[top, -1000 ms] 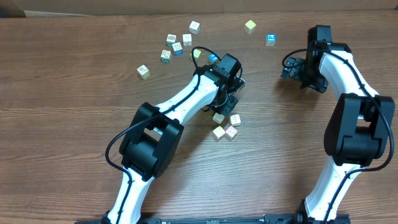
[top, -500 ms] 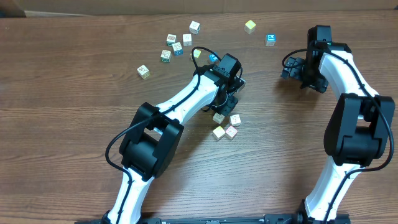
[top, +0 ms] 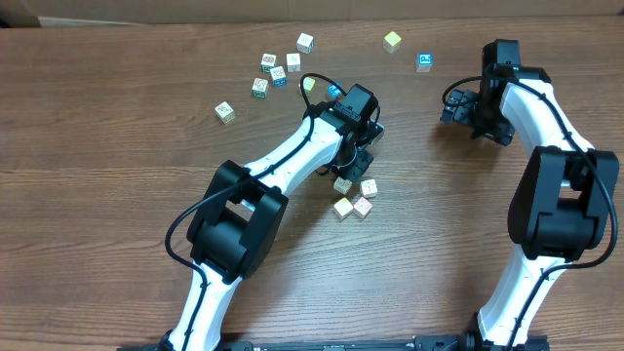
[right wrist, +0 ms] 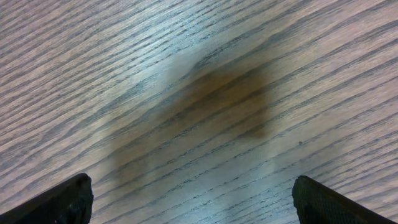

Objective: Form a circle

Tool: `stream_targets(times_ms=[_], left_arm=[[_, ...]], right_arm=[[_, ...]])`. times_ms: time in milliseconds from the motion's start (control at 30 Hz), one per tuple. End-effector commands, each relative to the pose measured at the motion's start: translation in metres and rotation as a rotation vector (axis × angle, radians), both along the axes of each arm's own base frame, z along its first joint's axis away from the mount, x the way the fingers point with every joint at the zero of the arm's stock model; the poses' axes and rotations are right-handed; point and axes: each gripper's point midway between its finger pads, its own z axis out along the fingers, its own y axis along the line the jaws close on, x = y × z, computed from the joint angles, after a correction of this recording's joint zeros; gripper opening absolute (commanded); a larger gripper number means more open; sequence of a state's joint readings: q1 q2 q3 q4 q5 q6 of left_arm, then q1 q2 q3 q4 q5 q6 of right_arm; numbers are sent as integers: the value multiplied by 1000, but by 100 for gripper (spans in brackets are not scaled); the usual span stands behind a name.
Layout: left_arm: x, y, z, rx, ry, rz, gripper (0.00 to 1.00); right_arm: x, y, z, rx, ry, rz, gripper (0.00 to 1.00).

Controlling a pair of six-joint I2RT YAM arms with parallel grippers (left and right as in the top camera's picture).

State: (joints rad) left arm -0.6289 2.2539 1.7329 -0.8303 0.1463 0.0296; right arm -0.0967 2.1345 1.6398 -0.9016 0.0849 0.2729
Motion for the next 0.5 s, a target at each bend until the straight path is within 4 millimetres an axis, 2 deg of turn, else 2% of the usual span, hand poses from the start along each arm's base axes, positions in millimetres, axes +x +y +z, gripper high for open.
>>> stream_targets(times_ms=[0,100,167,267,367,467], left_arm=[[-1,-4,6,-12,-12,9,4],[15,-5,18,-14,-91,25,4],[29,-8,35,-24,-154,52,4],[43,-22,64,-90,-204,57,4],[38,-48,83,-212,-176,25,4],[20,-67,82,-263,-120,-17,4]], right_arm=[[5,-2,9,-6,-25,-3,100],[5,-2,9,-6,-26,-3,100],[5,-2,9,-5,-26,-3,100],[5,-2,9,-6,-26,-3,100],[5,-2,9,-6,-26,-3,100],[5,-2,9,-6,-26,-3,100]])
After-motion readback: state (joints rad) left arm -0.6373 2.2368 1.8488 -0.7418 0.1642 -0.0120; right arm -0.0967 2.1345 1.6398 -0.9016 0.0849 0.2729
